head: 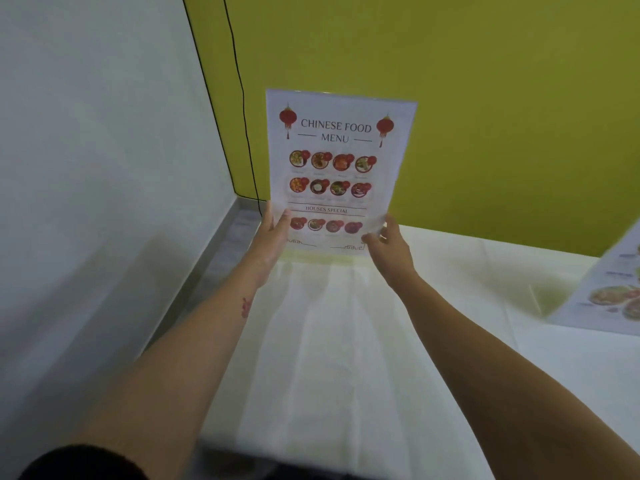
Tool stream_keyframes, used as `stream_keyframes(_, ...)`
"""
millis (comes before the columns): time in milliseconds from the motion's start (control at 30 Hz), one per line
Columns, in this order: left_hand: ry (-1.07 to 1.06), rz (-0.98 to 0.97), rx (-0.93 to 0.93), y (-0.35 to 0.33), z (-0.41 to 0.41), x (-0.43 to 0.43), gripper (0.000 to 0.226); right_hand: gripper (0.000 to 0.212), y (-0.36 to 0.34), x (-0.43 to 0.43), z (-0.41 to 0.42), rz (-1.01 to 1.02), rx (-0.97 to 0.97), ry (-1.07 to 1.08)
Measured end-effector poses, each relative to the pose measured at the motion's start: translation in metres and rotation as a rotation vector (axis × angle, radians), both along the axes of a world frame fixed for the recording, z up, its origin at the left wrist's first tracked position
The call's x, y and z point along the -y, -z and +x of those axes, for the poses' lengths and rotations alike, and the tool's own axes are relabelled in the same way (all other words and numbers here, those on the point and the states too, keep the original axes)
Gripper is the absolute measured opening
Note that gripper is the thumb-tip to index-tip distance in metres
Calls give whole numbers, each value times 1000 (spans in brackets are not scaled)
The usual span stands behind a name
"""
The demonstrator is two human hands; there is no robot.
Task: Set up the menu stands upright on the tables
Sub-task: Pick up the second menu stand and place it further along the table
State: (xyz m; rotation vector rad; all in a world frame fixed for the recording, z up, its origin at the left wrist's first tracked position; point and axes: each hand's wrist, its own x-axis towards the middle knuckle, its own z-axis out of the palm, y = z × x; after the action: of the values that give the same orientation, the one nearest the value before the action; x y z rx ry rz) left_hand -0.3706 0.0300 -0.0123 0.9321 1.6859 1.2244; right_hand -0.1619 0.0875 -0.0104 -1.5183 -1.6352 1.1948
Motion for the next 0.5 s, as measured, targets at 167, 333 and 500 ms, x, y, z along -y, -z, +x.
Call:
stream_keyframes(167, 25, -2, 27, 4, -35, -14, 76, 57, -1, -8, -29, -6, 29, -8)
stream_keyframes(333, 28, -39, 27, 1, -47, -33, 76, 61, -2, -24, -43, -42, 89, -11)
stream_keyframes(500, 25, -59, 15, 8, -50, -47, 63, 63, 0, -41, -50, -105, 166, -29)
